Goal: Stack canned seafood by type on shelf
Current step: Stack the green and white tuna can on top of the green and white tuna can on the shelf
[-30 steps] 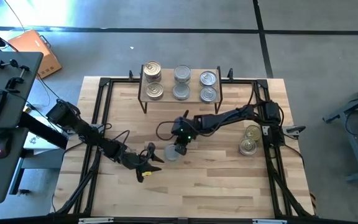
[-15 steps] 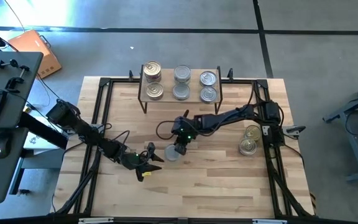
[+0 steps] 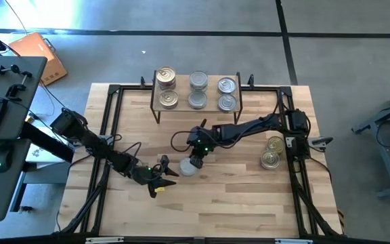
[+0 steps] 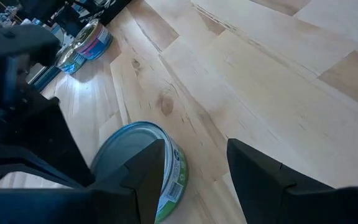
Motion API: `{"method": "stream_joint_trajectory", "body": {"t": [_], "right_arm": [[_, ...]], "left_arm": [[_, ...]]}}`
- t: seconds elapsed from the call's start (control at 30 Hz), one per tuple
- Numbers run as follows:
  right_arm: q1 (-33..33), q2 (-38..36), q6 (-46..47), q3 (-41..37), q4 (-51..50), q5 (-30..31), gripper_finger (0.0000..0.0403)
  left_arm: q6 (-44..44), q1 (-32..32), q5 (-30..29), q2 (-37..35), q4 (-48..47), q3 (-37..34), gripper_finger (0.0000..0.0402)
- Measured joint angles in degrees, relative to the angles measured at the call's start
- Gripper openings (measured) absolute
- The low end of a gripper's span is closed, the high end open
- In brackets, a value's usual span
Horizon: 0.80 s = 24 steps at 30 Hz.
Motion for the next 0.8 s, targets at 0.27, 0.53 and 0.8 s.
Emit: {"method": "stream_joint_trajectory", "body": {"t": [0.27, 0.53, 0.8], "right_arm": [[0.13, -1.53, 1.46, 0.07, -0.79, 0.88, 0.0000], [1.51, -0.87, 3.08, 0.07, -2.68, 2.55, 0.0000], [3.44, -0.43, 2.98, 0.15, -4.16, 8.61, 0.0003]], "left_arm": [[0.83, 0.02, -0.15, 0.20, 0.71, -0.02, 0.0168], [1.05, 0.02, -0.81, 0.20, 0.86, -0.02, 0.0168], [1.09, 0.02, -0.90, 0.20, 1.10, -0.02, 0.0168]]}}
